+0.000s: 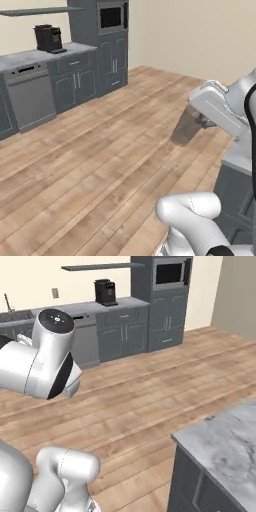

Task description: There is a bowl on the dining counter. Grab a lemon wedge from the fridge and place it in the bowl. Then get the liquor bottle and glass cup from the cabinet and place them next to the bowl.

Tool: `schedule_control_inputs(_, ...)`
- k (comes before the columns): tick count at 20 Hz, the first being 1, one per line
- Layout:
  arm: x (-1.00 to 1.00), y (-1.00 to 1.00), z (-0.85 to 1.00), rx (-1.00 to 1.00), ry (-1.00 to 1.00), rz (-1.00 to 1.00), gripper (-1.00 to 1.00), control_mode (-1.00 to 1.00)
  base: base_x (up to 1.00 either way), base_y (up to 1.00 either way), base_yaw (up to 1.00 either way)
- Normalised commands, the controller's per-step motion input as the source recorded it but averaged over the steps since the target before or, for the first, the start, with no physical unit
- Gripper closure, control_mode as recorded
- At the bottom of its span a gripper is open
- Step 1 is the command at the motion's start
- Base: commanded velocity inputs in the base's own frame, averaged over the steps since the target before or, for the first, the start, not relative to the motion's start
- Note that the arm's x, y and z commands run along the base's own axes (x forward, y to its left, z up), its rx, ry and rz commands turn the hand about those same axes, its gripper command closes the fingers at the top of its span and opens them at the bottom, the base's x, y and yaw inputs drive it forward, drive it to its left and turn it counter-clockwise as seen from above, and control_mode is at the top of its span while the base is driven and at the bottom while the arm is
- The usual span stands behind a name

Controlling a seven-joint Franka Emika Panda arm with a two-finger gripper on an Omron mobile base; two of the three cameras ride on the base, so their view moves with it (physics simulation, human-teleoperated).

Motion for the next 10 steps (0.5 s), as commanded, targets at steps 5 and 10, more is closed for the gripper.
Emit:
schedule_control_inputs(5,0.00,0.00,0.00,0.00,0.00,0.00,1.00,1.00,0.49,0.60,-0.59)
schedule_control_inputs(10,0.00,0.00,0.00,0.00,0.00,0.00,1.00,1.00,0.48,0.62,-0.60)
